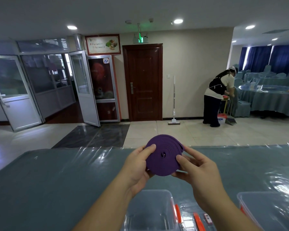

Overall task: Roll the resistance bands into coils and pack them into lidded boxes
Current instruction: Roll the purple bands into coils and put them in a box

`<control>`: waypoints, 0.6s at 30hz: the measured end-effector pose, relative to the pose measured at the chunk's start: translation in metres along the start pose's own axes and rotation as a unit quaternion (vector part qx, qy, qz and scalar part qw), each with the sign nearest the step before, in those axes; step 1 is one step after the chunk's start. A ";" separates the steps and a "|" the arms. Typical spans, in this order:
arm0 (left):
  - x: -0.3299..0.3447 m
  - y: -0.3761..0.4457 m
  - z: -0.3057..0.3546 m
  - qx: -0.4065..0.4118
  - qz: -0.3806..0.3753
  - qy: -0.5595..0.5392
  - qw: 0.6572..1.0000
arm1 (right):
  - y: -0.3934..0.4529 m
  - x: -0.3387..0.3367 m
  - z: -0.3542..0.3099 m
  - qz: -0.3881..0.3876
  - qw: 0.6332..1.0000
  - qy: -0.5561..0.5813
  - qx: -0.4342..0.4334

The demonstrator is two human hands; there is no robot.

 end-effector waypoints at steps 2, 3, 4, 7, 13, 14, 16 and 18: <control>-0.006 0.002 -0.009 -0.012 0.015 0.005 1.000 | 0.003 -0.002 0.009 -0.001 1.000 -0.002 0.015; -0.010 0.004 -0.014 -0.018 0.024 0.010 1.000 | 0.005 -0.003 0.014 -0.004 1.000 -0.006 0.021; -0.014 0.007 -0.018 -0.025 0.032 0.013 0.999 | 0.007 -0.003 0.019 -0.007 1.000 -0.009 0.027; -0.032 0.016 -0.033 -0.045 0.058 0.019 0.997 | 0.015 0.000 0.037 -0.011 0.999 -0.012 0.051; -0.074 0.038 -0.073 -0.095 0.076 0.002 0.993 | 0.034 0.007 0.091 0.013 0.994 -0.037 0.102; -0.081 0.042 -0.080 -0.104 0.076 0.002 0.992 | 0.037 0.009 0.101 0.018 0.993 -0.040 0.111; -0.097 0.050 -0.095 -0.125 0.076 0.003 0.989 | 0.042 0.012 0.120 0.023 0.990 -0.047 0.133; -0.112 0.056 -0.110 -0.149 0.078 0.005 0.986 | 0.047 0.014 0.139 0.031 0.986 -0.057 0.155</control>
Point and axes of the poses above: each hand's wrist, its own y-axis towards the middle knuckle, its own x-axis out of the palm, z = x × y, the point moved 5 cm from there along y, towards the middle knuckle, and after that the axes turned 5 degrees about x, right-handed, at the moved point
